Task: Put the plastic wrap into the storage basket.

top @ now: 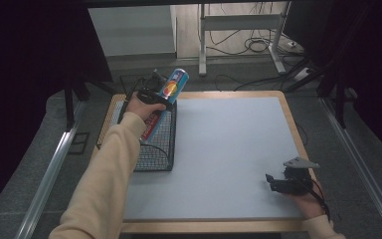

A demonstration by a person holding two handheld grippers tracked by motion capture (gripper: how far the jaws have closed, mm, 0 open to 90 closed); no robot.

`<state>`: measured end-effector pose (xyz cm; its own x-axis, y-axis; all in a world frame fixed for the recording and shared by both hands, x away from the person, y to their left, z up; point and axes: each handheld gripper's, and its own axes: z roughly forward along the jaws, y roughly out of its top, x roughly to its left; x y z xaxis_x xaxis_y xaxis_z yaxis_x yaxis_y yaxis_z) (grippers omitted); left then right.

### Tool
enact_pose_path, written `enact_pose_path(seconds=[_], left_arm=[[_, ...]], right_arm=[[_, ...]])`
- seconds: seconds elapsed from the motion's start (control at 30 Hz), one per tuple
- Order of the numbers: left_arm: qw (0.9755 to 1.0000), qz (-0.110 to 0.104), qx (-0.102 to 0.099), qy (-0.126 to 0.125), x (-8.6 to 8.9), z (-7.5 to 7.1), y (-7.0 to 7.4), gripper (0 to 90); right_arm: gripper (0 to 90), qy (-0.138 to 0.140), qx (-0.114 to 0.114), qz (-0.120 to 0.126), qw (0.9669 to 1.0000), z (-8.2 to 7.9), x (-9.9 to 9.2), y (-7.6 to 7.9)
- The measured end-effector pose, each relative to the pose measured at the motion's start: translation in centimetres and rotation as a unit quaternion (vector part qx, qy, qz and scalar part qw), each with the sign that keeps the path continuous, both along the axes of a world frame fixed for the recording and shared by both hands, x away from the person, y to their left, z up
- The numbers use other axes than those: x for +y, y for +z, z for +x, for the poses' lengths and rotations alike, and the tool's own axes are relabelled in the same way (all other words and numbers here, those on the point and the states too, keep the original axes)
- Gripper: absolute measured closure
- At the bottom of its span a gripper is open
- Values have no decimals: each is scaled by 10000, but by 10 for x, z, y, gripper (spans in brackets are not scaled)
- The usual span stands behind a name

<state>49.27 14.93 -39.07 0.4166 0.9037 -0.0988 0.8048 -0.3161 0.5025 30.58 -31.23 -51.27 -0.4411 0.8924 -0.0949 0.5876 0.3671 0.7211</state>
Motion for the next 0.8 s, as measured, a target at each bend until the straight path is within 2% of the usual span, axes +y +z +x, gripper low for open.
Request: enact_pose_path(seconds=[0.57,0.8], left_arm=[[9996,226,164,7,-5,5,-18,318],[9995,251,194,-25,-4,5,-20,318]], right_arm=[[142,-8,12,11,10000,0,-1,0],[142,-7,12,6,10000,0,-1,0]])
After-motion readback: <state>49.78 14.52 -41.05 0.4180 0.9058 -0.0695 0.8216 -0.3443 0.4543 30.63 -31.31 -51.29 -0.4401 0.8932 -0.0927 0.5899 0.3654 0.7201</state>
